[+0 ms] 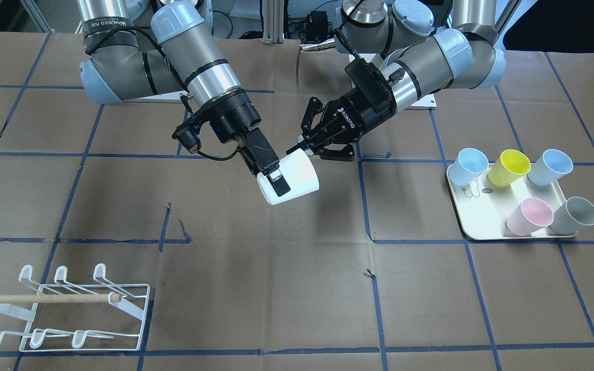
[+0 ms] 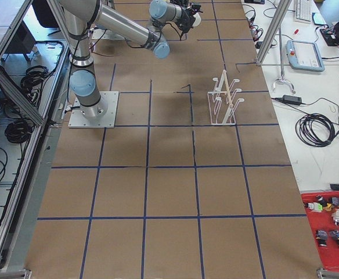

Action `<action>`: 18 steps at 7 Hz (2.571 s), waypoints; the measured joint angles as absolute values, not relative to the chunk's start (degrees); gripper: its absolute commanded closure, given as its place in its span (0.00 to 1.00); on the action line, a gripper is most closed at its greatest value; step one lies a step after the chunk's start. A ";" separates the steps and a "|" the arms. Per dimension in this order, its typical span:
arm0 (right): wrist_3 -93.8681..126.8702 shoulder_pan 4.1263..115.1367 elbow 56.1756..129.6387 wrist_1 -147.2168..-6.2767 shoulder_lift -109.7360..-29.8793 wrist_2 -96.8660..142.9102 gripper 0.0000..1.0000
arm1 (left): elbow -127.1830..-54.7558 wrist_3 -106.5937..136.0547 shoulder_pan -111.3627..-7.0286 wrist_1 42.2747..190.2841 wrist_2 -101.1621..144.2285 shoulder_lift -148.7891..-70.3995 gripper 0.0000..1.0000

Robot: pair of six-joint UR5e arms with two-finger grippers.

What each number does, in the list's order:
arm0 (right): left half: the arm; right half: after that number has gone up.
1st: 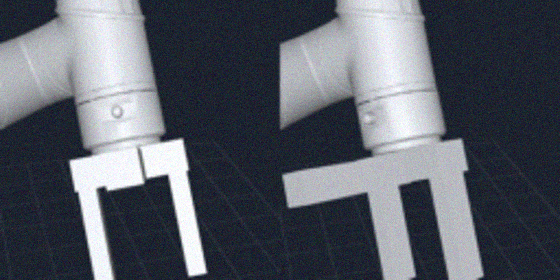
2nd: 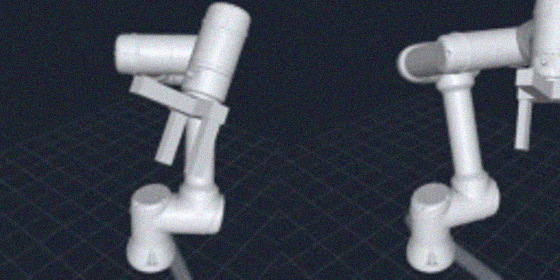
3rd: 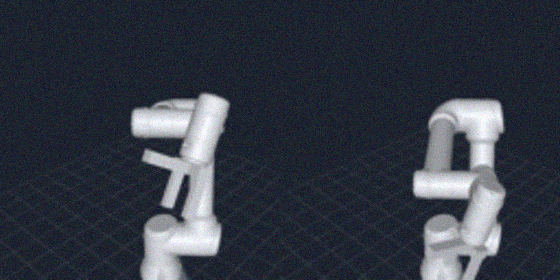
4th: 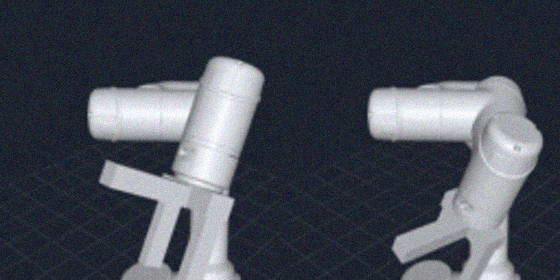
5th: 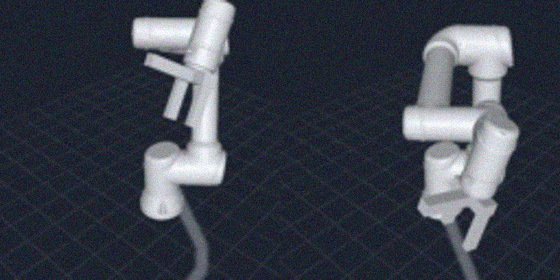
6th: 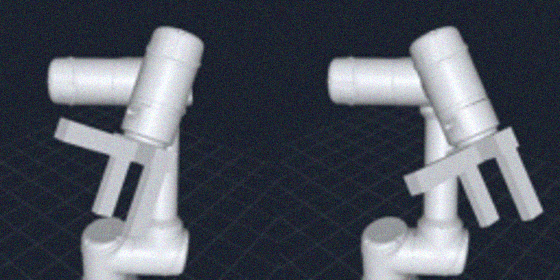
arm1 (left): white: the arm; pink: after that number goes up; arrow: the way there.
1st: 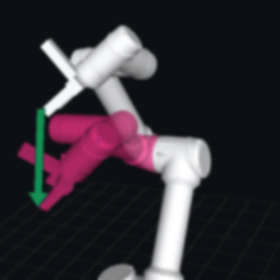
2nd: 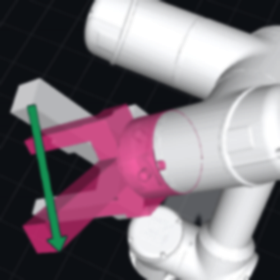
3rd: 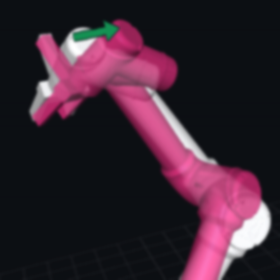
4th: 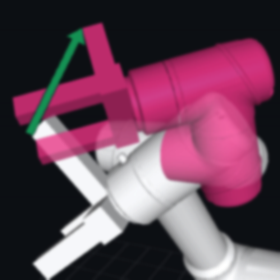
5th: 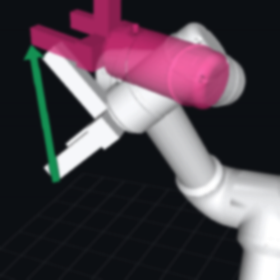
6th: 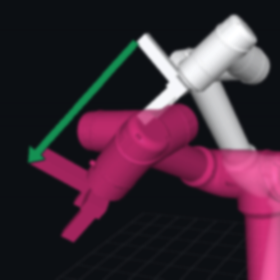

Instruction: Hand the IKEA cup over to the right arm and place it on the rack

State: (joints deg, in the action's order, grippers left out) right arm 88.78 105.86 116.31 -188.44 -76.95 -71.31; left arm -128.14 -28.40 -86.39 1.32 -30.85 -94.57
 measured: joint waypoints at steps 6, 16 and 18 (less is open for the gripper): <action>88.73 105.82 116.28 -188.44 -76.81 -71.06 0.45 | -128.17 -28.30 -86.40 1.32 -30.91 -94.13 1.00; 88.28 105.82 116.12 -188.45 -76.94 -70.46 0.73 | -127.25 -28.35 -86.16 1.29 -31.20 -93.51 0.01; 87.94 105.27 115.16 -188.70 -76.49 -70.45 0.80 | -127.63 -28.29 -84.25 1.31 -31.93 -92.78 0.01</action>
